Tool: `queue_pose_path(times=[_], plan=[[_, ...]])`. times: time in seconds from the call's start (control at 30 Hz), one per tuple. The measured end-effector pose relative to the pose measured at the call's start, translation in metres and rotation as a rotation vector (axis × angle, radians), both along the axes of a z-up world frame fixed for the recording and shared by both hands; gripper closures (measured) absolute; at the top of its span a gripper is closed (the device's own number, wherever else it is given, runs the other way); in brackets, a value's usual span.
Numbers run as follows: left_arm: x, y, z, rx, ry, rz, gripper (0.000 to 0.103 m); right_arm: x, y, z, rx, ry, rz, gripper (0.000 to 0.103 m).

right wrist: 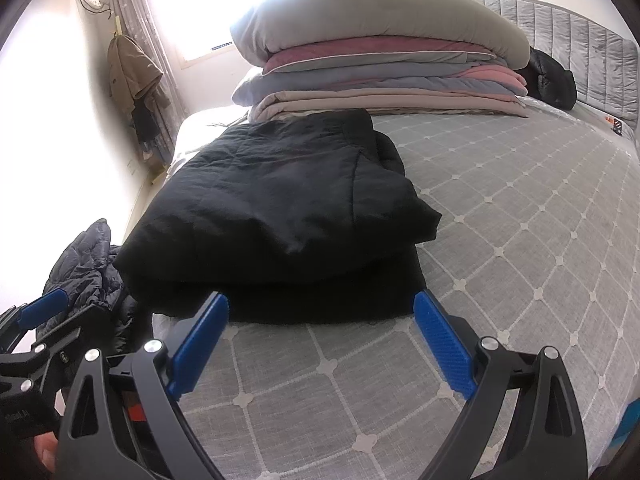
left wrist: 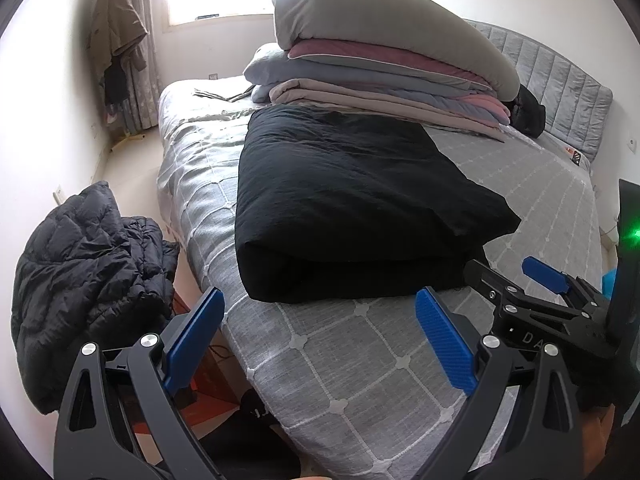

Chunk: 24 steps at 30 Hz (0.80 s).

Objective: Fold large clothes

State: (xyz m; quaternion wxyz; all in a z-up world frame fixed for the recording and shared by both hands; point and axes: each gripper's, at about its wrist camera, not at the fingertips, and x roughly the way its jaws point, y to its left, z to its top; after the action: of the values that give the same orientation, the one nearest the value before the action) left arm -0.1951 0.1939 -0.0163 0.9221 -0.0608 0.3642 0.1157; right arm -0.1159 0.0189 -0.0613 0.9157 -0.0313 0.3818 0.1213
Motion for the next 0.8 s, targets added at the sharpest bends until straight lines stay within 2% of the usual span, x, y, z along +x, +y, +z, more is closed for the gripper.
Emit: queue_pose_path(times=[0.33, 0.47, 0.53, 0.6, 0.73, 0.8], plan=[[0.003, 0.001, -0.003, 0.001, 0.013, 0.01, 0.01, 0.001, -0.001, -0.001, 0.001, 0.007, 0.0, 0.012], [0.001, 0.002, -0.003, -0.011, -0.03, -0.017, 0.011, 0.001, -0.005, -0.001, 0.003, 0.01, -0.004, 0.012], [0.002, 0.005, -0.003, -0.048, -0.037, -0.026, 0.015, 0.001, -0.008, -0.001, 0.007, 0.011, -0.009, 0.012], [0.001, 0.005, -0.002, -0.022, -0.047, -0.014, 0.018, 0.002, -0.011, 0.0, 0.011, 0.013, -0.013, 0.012], [0.002, -0.002, 0.002, -0.011, -0.04, -0.04, 0.017, 0.001, -0.02, 0.005, 0.022, 0.003, -0.027, 0.012], [0.003, -0.006, 0.002, -0.026, -0.025, -0.047, 0.012, -0.001, -0.025, 0.007, 0.027, -0.003, -0.036, 0.012]])
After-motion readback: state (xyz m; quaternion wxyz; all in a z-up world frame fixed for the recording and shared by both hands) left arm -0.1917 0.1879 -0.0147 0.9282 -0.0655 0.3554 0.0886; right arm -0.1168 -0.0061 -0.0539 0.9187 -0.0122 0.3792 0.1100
